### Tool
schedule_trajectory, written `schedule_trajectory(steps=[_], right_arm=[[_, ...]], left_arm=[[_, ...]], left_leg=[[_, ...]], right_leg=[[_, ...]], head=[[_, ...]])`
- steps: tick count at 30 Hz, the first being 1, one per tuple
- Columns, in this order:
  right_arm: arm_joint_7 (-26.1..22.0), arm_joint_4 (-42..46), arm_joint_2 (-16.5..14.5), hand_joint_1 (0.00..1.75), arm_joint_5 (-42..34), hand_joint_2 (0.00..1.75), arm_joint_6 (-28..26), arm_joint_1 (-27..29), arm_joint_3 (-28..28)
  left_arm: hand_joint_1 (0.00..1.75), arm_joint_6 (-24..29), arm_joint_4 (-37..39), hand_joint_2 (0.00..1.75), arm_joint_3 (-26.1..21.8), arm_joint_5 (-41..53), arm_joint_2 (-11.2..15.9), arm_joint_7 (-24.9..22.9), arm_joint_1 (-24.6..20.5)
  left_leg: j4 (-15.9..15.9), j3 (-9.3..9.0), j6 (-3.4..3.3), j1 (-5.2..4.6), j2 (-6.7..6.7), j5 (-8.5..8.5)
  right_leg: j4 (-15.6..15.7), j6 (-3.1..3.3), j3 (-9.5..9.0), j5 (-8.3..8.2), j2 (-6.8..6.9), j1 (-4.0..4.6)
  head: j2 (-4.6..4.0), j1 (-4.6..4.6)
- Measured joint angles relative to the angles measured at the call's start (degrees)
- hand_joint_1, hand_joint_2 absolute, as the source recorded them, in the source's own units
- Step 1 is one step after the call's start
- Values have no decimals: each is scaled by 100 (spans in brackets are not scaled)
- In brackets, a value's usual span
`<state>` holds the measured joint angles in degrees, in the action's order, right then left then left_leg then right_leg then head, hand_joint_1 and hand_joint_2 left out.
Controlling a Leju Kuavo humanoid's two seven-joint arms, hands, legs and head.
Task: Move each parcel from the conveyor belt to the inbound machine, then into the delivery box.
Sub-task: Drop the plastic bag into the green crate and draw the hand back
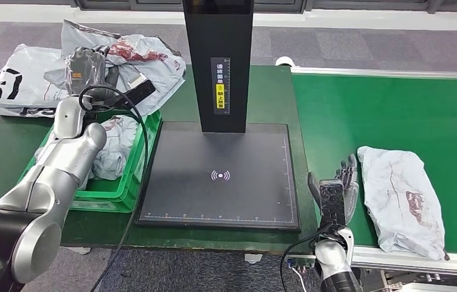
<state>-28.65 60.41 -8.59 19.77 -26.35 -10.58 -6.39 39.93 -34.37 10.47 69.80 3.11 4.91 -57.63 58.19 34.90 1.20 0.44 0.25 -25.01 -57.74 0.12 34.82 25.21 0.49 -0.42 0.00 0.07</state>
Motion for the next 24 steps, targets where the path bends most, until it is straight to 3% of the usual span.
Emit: schedule_trajectory(steps=[6, 9, 12, 17, 24], right_arm=[[17, 36, 0, 0, 26, 175, -45, -2, 1], [70, 42, 0, 0, 84, 175, 46, -38, 2], [132, 42, 3, 0, 159, 175, 163, -74, 13], [154, 102, 5, 0, 234, 175, 258, 2, 97], [156, 173, 9, 0, 248, 175, 266, 75, 115]], left_arm=[[175, -202, -73, 175, -160, 1020, -41, -789, 215], [175, -1580, 454, 175, -256, 1300, 40, -1777, 65], [175, -2889, 924, 175, -361, 1364, 187, -2307, 62], [175, -3732, 1328, 175, -586, 1255, 355, -2371, 162], [175, -3858, 1496, 175, -778, 1204, 399, -2360, 174]], left_leg=[[0, 2, 0, 0, 1, 0], [-1, -1, 3, -1, 14, -2], [-1, -4, 8, 1, 28, -1], [-2, -1, 12, 3, 18, 0], [-2, -5, 14, 3, 25, -6]], right_leg=[[0, 0, 1, 0, 0, 0], [0, 2, 1, -1, -9, 0], [0, 10, 5, -6, -23, 5], [0, 16, 5, -4, -17, 15], [0, 16, 5, -3, -19, 12]], head=[[0, 0], [0, 1], [0, 2], [0, 1], [0, 0]])
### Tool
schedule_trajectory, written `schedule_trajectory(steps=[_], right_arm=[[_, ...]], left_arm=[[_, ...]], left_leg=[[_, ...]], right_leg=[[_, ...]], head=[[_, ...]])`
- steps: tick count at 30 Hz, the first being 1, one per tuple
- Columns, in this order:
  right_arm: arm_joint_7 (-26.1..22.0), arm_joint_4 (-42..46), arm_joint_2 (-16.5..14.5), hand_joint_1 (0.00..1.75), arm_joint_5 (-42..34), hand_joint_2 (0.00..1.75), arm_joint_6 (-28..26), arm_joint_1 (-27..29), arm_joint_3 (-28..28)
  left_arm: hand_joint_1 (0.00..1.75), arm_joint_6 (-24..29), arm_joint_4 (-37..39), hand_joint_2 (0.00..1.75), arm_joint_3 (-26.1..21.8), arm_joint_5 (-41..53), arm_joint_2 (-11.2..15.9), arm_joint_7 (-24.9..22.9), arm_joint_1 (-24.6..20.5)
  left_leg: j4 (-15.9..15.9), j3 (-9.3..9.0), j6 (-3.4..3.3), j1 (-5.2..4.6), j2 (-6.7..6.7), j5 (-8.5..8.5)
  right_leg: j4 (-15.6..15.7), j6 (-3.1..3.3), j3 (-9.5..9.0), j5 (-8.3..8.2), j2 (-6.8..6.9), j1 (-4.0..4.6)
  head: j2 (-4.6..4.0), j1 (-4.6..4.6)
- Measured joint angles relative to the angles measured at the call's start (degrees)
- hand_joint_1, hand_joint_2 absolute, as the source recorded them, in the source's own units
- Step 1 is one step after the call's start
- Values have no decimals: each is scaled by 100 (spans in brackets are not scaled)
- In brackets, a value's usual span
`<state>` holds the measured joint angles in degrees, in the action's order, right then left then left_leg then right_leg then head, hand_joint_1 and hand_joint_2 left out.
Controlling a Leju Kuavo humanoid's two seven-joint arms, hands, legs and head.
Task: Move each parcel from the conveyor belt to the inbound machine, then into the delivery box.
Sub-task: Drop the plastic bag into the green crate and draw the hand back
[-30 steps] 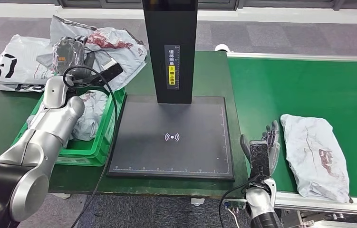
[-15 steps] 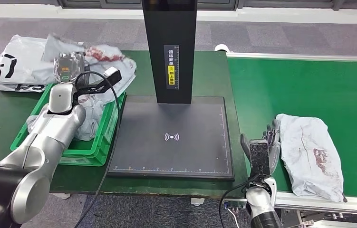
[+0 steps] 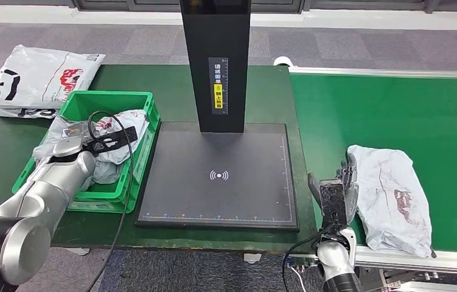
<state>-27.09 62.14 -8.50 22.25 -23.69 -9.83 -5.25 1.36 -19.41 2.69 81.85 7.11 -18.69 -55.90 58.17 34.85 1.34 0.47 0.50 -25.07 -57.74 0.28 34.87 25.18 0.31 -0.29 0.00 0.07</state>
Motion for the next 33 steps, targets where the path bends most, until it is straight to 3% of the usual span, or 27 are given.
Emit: schedule_trajectory(steps=[1, 2, 5, 6, 14, 18, 21, 25, 31, 33], right_arm=[[-1, 5, 0, 0, 0, 175, 0, 1, 0], [-1, 10, 0, 0, 0, 175, 0, 3, 0], [0, 15, 0, 0, 1, 175, 4, 5, 1], [7, 17, 0, 0, 7, 175, 15, 7, 1], [127, 240, 0, 0, 97, 175, 92, 156, 41], [169, 337, 0, 0, 119, 175, 94, 214, 70], [178, 432, 0, 0, 137, 175, 94, 289, 115], [179, 486, 0, 0, 140, 0, 94, 319, 155], [158, 427, 0, 0, 75, 0, 53, 247, 162], [156, 362, 0, 0, 53, 87, 0, 186, 162]], left_arm=[[175, -2, 10, 175, -14, -1, 2, 0, 0], [148, -2, 21, 175, -23, -2, 4, 0, -1], [18, -11, 49, 175, -34, -13, 9, -19, -2], [1, -9, 58, 175, -46, -44, 11, -64, -1], [0, 622, 76, 175, -435, -435, 28, -149, 98], [0, 1334, 54, 0, -623, -890, 16, 384, 123], [0, 2189, -35, 0, -1068, -1758, -46, 1397, 136], [0, 2629, -184, 0, -1701, -2750, -149, 2549, 99], [0, 3010, -506, 0, -2362, -4369, -351, 4195, 94], [0, 3145, -656, 87, -2445, -4830, -425, 4598, 108]], left_leg=[[0, -1, 0, 0, 0, 0], [0, -2, 0, 0, 1, 0], [0, -4, 1, 0, 1, 1], [0, -5, 1, 0, 1, 1], [0, -5, 1, 0, 0, 1], [0, -5, 1, 0, 0, 1], [1, -3, 1, 0, -1, 2], [1, -3, 1, 0, -2, 1], [1, -2, 1, 0, 0, 1], [1, -1, 1, -1, -2, 2]], right_leg=[[0, 0, 0, 0, 0, 0], [0, 0, -1, -1, 0, 0], [0, 1, -3, -1, 0, 1], [0, 1, -4, -1, 0, 1], [0, 2, -4, 0, 0, 3], [0, 2, -2, -1, -1, 3], [0, 1, -1, -1, -1, 3], [0, 1, -1, -1, -2, 0], [0, 1, -1, -1, -1, 0], [0, 1, -1, -1, 0, 0]], head=[[0, 0], [0, 0], [0, 0], [0, 1], [0, 1], [0, 1], [0, 1], [0, 1], [0, 2], [0, 1]])
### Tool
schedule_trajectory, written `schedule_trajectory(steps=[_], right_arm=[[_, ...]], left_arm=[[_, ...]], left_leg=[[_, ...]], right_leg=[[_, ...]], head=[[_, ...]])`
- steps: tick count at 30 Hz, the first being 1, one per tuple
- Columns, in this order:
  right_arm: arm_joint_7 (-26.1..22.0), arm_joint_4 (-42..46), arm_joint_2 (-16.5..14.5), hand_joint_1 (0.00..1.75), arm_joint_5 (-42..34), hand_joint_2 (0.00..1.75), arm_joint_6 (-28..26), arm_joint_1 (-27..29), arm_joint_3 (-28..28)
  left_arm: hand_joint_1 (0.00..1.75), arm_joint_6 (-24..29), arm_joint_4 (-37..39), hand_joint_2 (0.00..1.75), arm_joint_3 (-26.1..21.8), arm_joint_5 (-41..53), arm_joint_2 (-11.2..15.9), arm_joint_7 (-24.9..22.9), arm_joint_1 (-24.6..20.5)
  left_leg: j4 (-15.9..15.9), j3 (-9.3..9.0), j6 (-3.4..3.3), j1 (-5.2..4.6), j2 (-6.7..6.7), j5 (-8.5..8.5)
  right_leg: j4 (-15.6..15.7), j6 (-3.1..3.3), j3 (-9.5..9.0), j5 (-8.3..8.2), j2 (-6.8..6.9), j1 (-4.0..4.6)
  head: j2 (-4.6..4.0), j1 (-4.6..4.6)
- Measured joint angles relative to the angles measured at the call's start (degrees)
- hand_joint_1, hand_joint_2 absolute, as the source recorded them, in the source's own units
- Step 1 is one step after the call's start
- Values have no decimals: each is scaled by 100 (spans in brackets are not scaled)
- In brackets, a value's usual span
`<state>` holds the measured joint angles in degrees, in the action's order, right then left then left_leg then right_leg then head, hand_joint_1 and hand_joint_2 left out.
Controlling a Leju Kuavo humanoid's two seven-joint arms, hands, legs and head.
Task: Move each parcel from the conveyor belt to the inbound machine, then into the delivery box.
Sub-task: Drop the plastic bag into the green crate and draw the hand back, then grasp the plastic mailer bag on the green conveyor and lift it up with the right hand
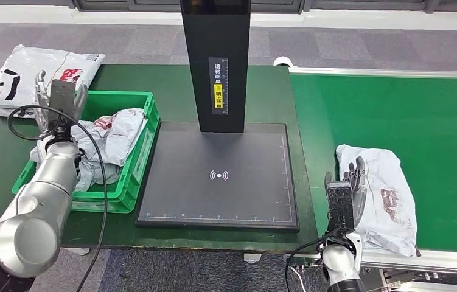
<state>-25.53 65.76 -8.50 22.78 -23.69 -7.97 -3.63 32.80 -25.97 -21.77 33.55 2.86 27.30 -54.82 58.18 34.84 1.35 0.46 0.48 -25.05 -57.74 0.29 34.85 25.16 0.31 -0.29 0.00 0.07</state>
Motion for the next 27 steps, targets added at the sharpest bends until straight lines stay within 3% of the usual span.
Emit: schedule_trajectory(steps=[2, 6, 17, 27], right_arm=[[3, -57, 0, 0, -49, 175, -42, -66, 0], [-16, -142, 1, 0, -150, 175, -138, -157, 0], [43, -398, 91, 0, 89, 175, -354, -327, 8], [53, -590, 147, 0, 168, 175, -366, -439, 14]], left_arm=[[0, 94, -151, 175, -11, -317, -74, 251, 42], [0, -15, -484, 175, 50, -788, -263, 531, 195], [0, -2437, -1336, 175, 1328, -1953, -803, 557, 986], [0, -2597, -1491, 175, 1962, -2168, -884, 580, 1203]], left_leg=[[0, 0, 0, 0, -4, 0], [1, 0, -1, 0, -5, 0], [1, 2, -7, -15, -2, -4], [0, 3, -7, -14, 0, -4]], right_leg=[[0, 0, -1, 0, 2, 0], [0, 0, -1, 0, 3, -1], [2, -3, 2, -1, 1, -13], [2, -3, 5, 0, 0, -10]], head=[[0, 0], [0, 0], [0, 0], [0, 0]])
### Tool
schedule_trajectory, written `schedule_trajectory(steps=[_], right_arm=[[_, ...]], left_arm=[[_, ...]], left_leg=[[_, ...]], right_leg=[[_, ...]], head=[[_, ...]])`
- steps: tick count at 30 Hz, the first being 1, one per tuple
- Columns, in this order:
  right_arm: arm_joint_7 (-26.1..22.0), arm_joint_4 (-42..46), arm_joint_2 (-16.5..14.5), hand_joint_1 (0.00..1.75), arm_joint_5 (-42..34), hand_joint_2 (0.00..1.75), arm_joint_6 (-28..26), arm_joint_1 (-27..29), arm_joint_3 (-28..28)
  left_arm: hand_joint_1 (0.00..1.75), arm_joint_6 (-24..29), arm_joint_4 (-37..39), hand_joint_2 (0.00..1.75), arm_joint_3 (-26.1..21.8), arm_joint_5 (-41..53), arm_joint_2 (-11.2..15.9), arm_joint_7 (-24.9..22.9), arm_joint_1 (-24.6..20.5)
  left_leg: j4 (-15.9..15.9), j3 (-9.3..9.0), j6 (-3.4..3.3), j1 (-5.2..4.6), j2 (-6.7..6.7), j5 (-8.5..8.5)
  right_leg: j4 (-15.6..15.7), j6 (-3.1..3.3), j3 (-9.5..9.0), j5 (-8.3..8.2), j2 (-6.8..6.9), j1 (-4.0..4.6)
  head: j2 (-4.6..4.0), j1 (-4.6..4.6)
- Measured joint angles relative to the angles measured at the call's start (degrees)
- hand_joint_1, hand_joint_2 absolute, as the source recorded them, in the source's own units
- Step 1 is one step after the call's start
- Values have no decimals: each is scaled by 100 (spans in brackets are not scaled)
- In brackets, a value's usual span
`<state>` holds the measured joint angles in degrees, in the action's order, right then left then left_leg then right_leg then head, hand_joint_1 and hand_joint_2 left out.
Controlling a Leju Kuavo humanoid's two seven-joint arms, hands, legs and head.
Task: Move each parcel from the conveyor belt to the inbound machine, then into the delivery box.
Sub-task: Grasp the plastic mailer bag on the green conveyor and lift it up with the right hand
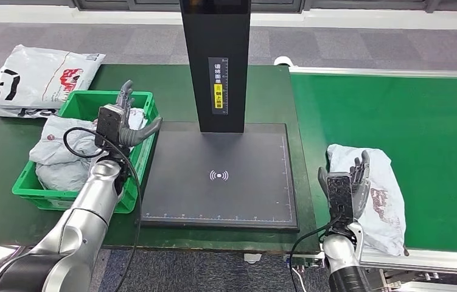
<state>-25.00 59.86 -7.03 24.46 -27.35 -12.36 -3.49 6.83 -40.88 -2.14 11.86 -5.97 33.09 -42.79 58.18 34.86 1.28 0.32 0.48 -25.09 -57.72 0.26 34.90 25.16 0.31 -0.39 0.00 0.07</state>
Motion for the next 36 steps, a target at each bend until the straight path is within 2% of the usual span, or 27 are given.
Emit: schedule_trajectory(steps=[3, 5, 6, 11, 15, 17, 24, 31, 33, 35, 36], right_arm=[[486, -135, 82, 0, 642, 175, -508, -75, 8], [972, -399, 223, 0, 1506, 175, -1021, -218, 90], [1147, -550, 295, 0, 1945, 175, -1161, -302, 182], [2085, -1219, 474, 0, 4189, 175, -1261, -584, 1059], [3172, -1965, 592, 0, 5365, 175, -1278, -761, 1514], [3485, -2322, 657, 0, 5590, 175, -1281, -843, 1605], [4075, -3204, 799, 0, 5881, 175, -1058, -1059, 1710], [4154, -3570, 854, 0, 5936, 175, -924, -1101, 1710], [4063, -3687, 854, 13, 5865, 175, -293, -1130, 1711], [3845, -3813, 831, 100, 5773, 175, 851, -1153, 1722], [3727, -3855, 808, 137, 5749, 175, 1380, -1175, 1735]], left_arm=[[0, -615, -9, 175, 155, -6, -78, 33, 113], [0, -1084, 37, 175, 395, -5, -239, 160, 297], [0, -1154, 87, 175, 541, -4, -336, 226, 393], [0, -1032, 272, 175, 1085, -105, -641, 194, 568], [0, -963, 300, 175, 1269, -165, -685, 97, 548], [0, -954, 305, 175, 1321, -173, -690, 76, 542], [0, -920, 368, 175, 1481, -176, -728, 49, 526], [0, -912, 421, 175, 1499, -174, -732, 51, 525], [0, -922, 427, 175, 1510, -153, -733, 52, 513], [0, -945, 426, 175, 1539, -115, -733, 27, 478], [0, -955, 423, 175, 1551, -102, -729, 4, 458]], left_leg=[[0, -1, -3, -2, -5, 0], [1, 0, -11, -3, -26, 1], [2, 3, -15, -3, -37, 3], [15, 14, -41, -14, -33, -11], [15, 12, -44, -17, -25, -11], [14, 13, -46, -16, -27, -8], [13, 15, -48, -15, -23, -7], [13, 15, -48, -15, -24, -7], [13, 15, -48, -14, -23, -7], [13, 9, -47, -13, -19, -9], [13, 0, -44, -11, -9, -14]], right_leg=[[1, -5, 1, 4, 3, -5], [1, -16, -8, 10, 23, -14], [2, -23, -12, 13, 34, -18], [4, -42, -12, 4, 33, -29], [5, -44, -8, 3, 27, -29], [5, -43, -8, 4, 29, -27], [4, -44, -6, 4, 25, -28], [4, -44, -5, 4, 26, -28], [4, -44, -5, 4, 25, -27], [4, -44, -10, 4, 21, -25], [4, -44, -16, 4, 10, -22]], head=[[0, 1], [0, 1], [0, 1], [0, -1], [0, -1], [0, -1], [0, -1], [0, -1], [0, -1], [0, -1], [0, -1]])
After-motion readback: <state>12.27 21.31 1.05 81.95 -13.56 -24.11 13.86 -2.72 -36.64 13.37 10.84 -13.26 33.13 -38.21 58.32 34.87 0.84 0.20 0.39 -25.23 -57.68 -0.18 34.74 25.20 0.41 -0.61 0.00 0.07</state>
